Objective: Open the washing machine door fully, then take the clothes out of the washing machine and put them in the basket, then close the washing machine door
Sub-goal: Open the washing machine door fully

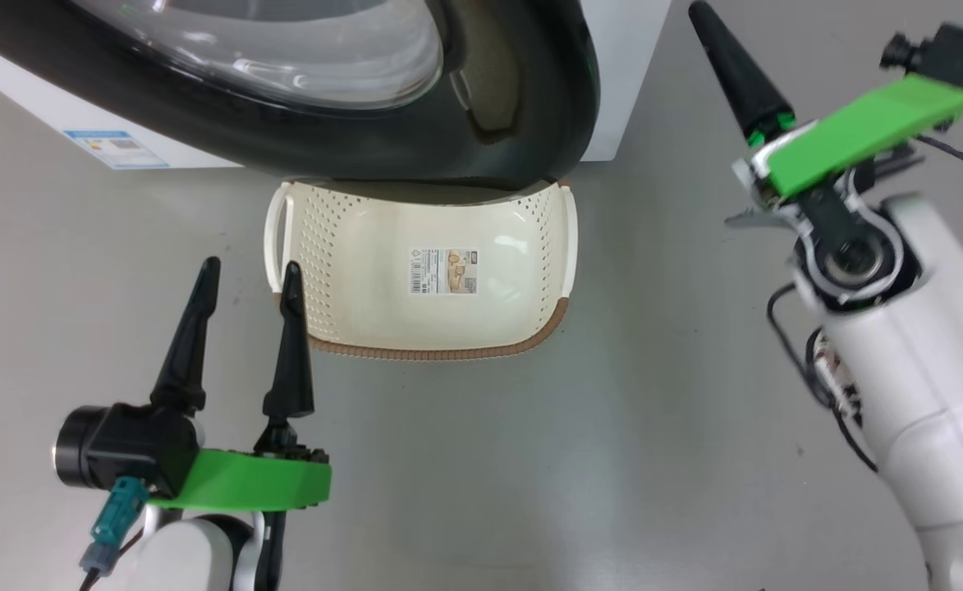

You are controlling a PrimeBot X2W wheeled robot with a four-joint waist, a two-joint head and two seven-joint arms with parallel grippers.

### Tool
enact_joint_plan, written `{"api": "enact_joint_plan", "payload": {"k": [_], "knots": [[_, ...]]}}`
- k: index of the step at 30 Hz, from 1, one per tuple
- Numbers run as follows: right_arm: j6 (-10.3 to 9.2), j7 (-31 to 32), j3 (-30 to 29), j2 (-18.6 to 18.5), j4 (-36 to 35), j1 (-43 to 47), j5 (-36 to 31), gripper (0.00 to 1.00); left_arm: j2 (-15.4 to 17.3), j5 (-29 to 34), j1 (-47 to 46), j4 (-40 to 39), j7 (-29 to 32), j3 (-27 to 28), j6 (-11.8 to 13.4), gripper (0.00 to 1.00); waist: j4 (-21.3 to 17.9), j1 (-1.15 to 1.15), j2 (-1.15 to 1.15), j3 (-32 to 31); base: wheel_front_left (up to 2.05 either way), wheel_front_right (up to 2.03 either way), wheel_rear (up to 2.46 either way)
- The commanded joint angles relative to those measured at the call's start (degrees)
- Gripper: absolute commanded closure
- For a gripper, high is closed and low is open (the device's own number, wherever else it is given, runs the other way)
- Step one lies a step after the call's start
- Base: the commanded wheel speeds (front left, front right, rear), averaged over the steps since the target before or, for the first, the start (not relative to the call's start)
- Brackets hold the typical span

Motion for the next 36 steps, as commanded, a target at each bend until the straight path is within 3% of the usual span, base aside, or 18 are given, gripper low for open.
{"api": "enact_joint_plan", "payload": {"k": [1, 10, 16, 25, 36], "knots": [[0.28, 3.0, -0.1, 0.9, -0.3, -1.5, 3.0, 1.00, 1.0, -0.1, -0.8, -1.2, -0.4, 1.4, 0.1, 0.00, 0.4, 0.00, 0.00, 0.1, 0.00, 0.00, 0.00], [0.28, 22.1, -1.7, 1.5, 6.0, -9.9, 15.4, 1.00, 1.0, -0.4, -0.8, -1.0, -0.4, 0.9, 0.5, 0.00, 1.3, 0.00, 0.00, 0.3, 0.00, 0.00, 0.00], [0.28, 32.4, -0.3, 1.7, 8.5, -12.8, 18.2, 1.00, 1.0, -0.5, -0.7, -1.2, -0.4, 0.5, 0.8, 0.00, 1.5, 0.00, 0.00, 0.6, 0.00, 0.00, 0.00], [0.28, 38.8, 0.3, 1.7, 8.5, -12.6, 18.6, 1.00, 1.0, -1.0, -0.7, -1.0, -0.4, -0.1, 1.0, 0.00, 2.5, 0.00, 0.00, 0.4, 0.00, 0.00, 0.00], [0.28, 44.1, 1.8, 2.8, 6.0, -6.6, 17.7, 1.00, 1.0, -1.4, 1.5, -0.5, -0.4, 0.3, 1.0, 0.00, 4.6, 0.00, 0.00, -4.4, 0.00, 0.00, 0.00]]}}
